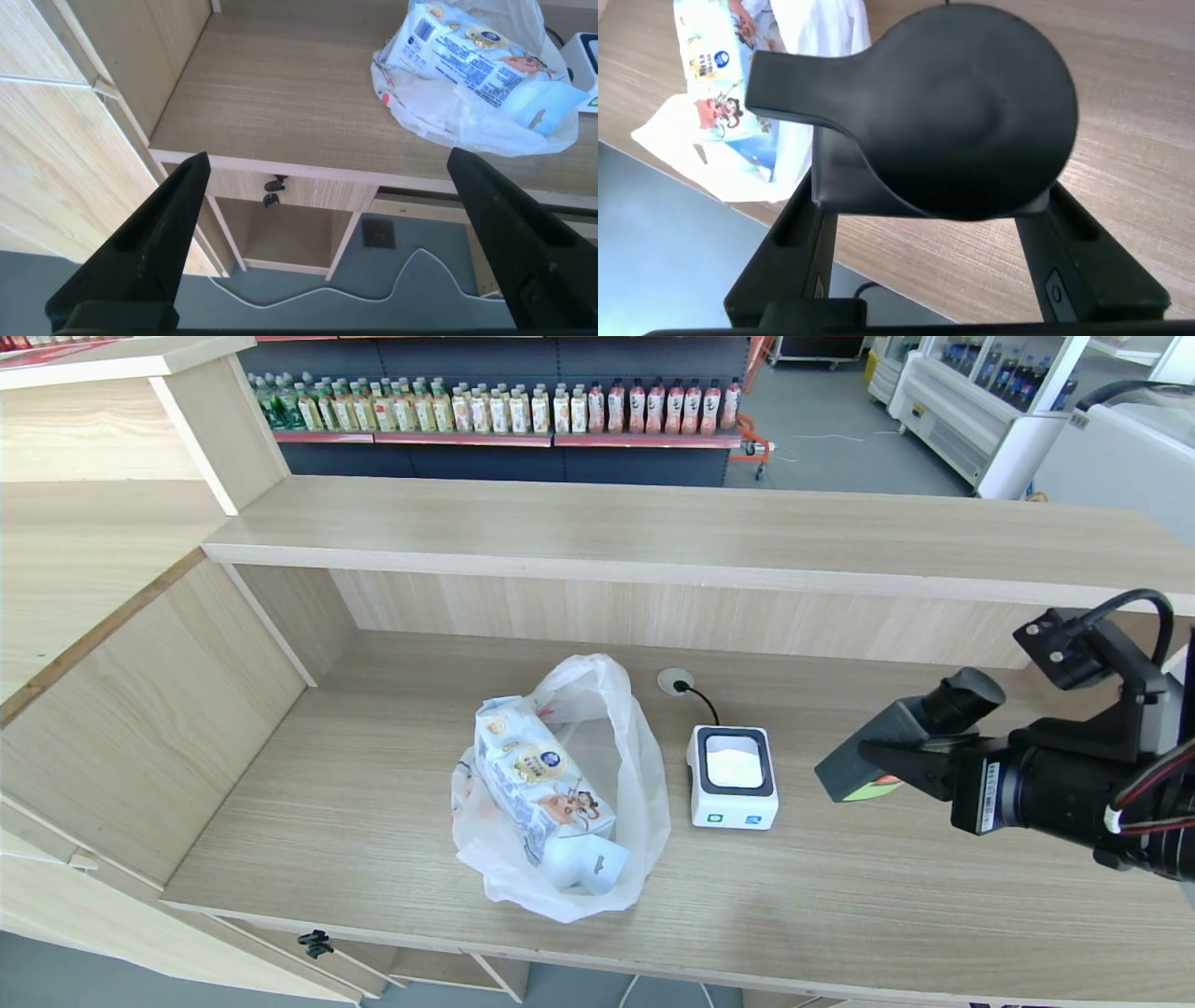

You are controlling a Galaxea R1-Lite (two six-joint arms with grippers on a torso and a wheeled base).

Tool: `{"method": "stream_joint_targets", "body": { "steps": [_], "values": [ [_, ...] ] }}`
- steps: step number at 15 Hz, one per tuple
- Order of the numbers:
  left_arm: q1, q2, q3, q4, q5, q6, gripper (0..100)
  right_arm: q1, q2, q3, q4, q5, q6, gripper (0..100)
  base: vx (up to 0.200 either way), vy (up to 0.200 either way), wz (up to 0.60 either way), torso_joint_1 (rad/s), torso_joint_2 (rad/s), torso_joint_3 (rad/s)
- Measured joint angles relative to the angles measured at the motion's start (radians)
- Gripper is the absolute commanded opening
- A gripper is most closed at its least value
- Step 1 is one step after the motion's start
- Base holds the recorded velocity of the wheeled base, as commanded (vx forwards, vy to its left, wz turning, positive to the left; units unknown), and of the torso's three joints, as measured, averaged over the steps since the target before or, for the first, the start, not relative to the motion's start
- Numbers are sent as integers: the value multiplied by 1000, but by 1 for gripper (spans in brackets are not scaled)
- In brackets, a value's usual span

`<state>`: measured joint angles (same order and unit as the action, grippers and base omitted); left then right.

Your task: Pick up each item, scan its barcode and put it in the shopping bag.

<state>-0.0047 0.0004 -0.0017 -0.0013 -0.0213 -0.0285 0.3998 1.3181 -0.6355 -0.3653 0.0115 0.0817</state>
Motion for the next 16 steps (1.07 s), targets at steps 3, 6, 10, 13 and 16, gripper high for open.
{"method": "stream_joint_targets", "body": {
  "steps": [3,6,10,13,16],
  "values": [
    [0,0,0,0,0,0,100,0,-12,-4,-4,2,-11,0,0,0,600,-1,4,1],
    [0,0,0,0,0,0,100,0,-16,-6,-6,1,-9,0,0,0,200,1,1,2],
    [0,0,0,0,0,0,100,-4,-14,-5,-5,-1,-8,0,0,0,0,0,0,0],
    [0,0,0,0,0,0,100,-33,-14,-11,-3,0,-6,0,0,0,0,0,0,0],
    [0,0,0,0,0,0,100,-58,-16,-14,-2,1,-8,0,0,0,0,0,0,0]
  ]
}}
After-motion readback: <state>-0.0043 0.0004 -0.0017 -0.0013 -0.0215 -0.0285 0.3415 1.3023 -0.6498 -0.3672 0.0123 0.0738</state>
